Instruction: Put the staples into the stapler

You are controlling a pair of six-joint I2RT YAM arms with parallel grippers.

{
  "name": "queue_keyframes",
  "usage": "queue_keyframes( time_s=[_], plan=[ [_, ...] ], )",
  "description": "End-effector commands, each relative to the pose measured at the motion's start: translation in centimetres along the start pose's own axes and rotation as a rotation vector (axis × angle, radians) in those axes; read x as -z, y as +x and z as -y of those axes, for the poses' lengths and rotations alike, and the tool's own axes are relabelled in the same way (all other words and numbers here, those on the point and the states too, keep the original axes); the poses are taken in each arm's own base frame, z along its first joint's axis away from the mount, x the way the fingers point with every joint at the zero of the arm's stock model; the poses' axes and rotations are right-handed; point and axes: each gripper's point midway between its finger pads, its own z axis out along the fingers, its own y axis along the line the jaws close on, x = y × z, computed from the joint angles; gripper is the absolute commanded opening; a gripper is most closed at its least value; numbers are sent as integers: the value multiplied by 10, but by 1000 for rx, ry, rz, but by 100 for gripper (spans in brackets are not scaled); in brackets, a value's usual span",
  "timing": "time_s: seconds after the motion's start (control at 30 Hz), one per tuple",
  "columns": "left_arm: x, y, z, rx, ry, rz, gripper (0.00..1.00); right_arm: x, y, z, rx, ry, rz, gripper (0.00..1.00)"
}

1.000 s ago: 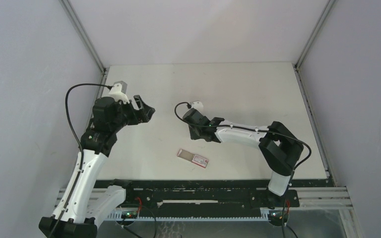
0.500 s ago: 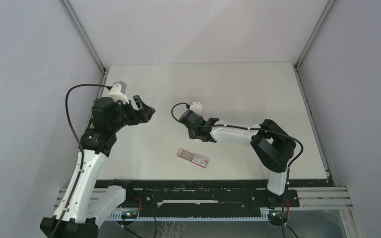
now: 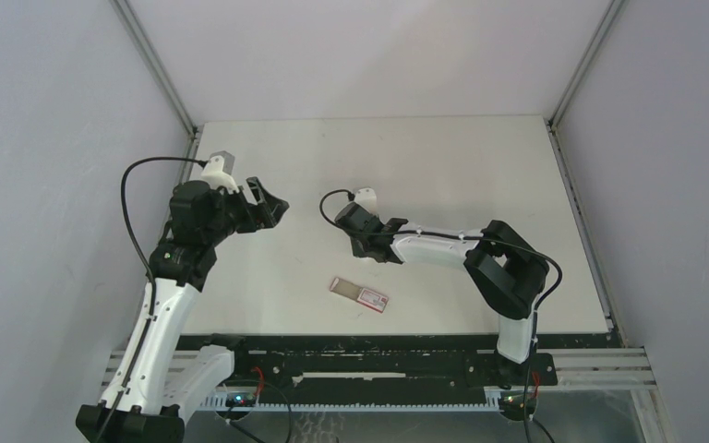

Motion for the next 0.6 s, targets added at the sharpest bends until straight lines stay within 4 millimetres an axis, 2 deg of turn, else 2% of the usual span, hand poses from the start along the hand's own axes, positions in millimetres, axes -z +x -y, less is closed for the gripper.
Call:
queue_keyframes(
  time_s=[0.0, 0.57],
  plan=[
    [-2, -4, 4, 15, 34, 22, 84, -1, -24, -8, -21, -16, 60, 13],
    [-4, -4, 3, 27, 44, 17, 84, 0, -30, -2, -5, -3, 75, 13]
  ],
)
